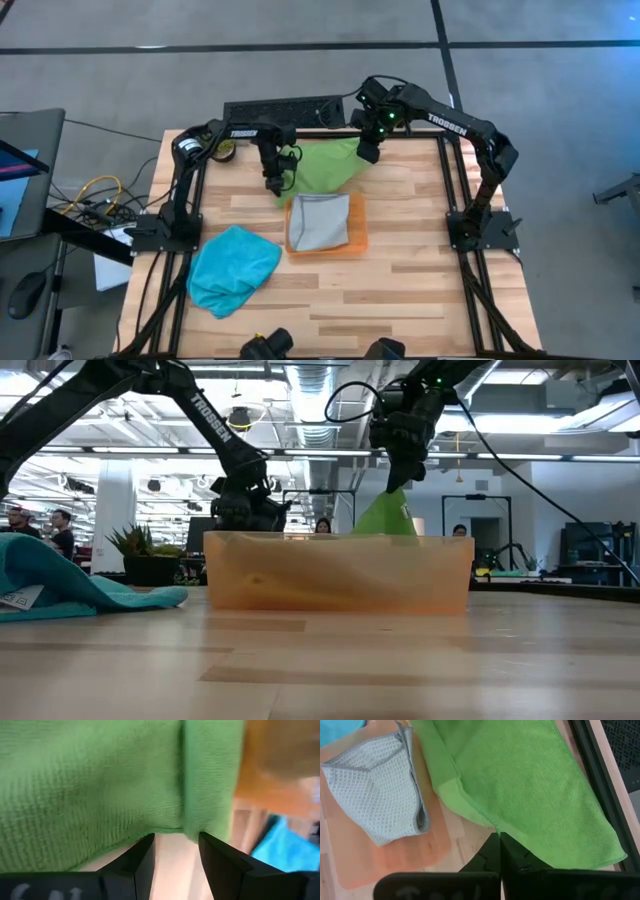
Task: Sort microfiber towel by color & place in baskets
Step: Fold the green towel
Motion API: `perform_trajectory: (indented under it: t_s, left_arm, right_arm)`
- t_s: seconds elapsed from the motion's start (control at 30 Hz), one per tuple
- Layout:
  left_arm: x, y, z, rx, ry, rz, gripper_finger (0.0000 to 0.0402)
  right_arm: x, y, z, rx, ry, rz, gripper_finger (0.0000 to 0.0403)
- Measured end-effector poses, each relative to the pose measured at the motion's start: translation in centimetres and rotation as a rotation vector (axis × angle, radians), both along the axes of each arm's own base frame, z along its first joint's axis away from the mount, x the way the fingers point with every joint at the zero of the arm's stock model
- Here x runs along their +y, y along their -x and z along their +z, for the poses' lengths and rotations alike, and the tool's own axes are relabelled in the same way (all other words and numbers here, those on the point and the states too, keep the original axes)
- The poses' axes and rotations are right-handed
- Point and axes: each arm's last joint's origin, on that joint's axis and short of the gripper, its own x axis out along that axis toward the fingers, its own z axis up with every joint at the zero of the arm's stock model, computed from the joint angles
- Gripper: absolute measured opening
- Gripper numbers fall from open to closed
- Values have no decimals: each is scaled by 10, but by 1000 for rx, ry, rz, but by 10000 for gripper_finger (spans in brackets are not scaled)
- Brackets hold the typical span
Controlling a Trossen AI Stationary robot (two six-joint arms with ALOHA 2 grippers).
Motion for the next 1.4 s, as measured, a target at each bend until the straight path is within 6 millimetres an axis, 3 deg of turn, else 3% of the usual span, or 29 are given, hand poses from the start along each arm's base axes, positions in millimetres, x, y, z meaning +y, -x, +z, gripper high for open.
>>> perform_trajectory:
  t_s: [0.47, 0.7, 1.4]
  left_arm:
    - [6, 7, 3, -76, 127, 80, 144]
    - [-2, -7, 0, -86, 27, 6, 144]
    - [-14, -10, 0, -42, 8, -86, 144]
  right_arm:
    - [0, 0, 0, 0, 0, 0, 12]
    - [0, 0, 0, 0, 0, 0, 12]
    - [-2, 2, 0, 0, 0, -8, 12]
